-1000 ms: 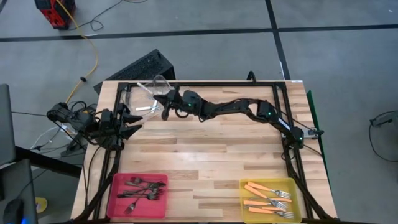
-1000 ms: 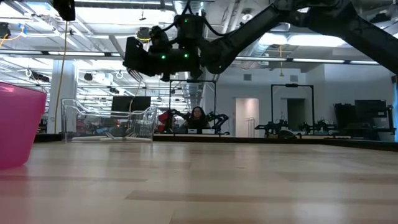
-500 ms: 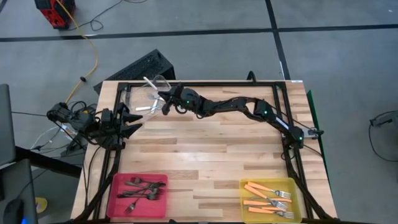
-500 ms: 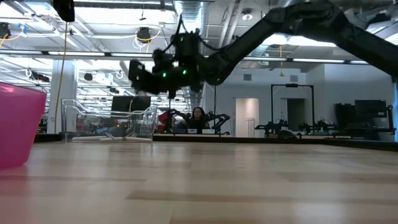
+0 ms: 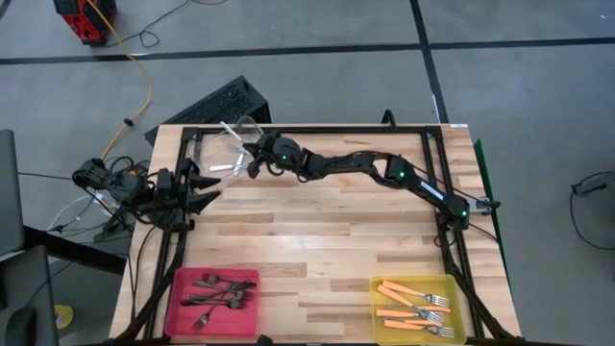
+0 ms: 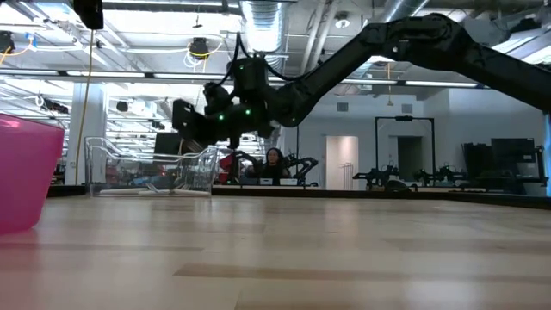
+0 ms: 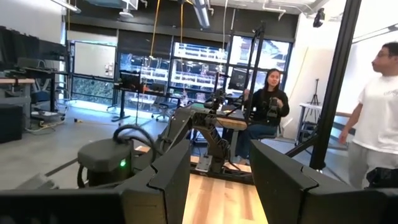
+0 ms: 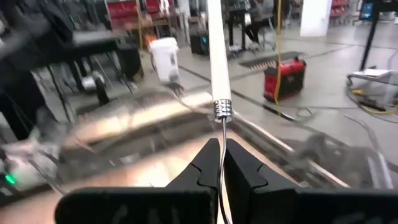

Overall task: Sort silverware by color (type)
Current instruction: Put the white fork into the transparent bin, then return to Home Position

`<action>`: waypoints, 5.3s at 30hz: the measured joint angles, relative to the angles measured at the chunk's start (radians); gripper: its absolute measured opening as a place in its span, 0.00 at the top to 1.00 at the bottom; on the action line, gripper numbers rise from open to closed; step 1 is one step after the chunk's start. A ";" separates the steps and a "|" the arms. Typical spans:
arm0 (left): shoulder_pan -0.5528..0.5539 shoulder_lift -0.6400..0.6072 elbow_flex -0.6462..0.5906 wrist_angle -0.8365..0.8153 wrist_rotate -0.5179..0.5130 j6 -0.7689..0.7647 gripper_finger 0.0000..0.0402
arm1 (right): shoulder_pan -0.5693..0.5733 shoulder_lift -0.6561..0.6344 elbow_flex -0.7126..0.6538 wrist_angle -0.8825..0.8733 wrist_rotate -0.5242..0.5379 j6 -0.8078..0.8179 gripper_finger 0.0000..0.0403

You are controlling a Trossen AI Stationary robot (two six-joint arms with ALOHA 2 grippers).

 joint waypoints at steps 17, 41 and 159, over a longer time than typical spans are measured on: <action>0.000 0.000 0.000 0.002 0.000 0.020 0.62 | 0.009 0.000 0.000 -0.072 0.050 -0.123 0.88; 0.000 0.000 0.000 0.009 0.000 0.025 0.62 | 0.010 -0.001 0.076 -0.175 0.050 -0.130 0.84; 0.000 0.000 0.001 -0.012 0.040 -0.124 0.62 | -0.037 -2.494 -1.148 -1.215 -0.259 0.035 0.85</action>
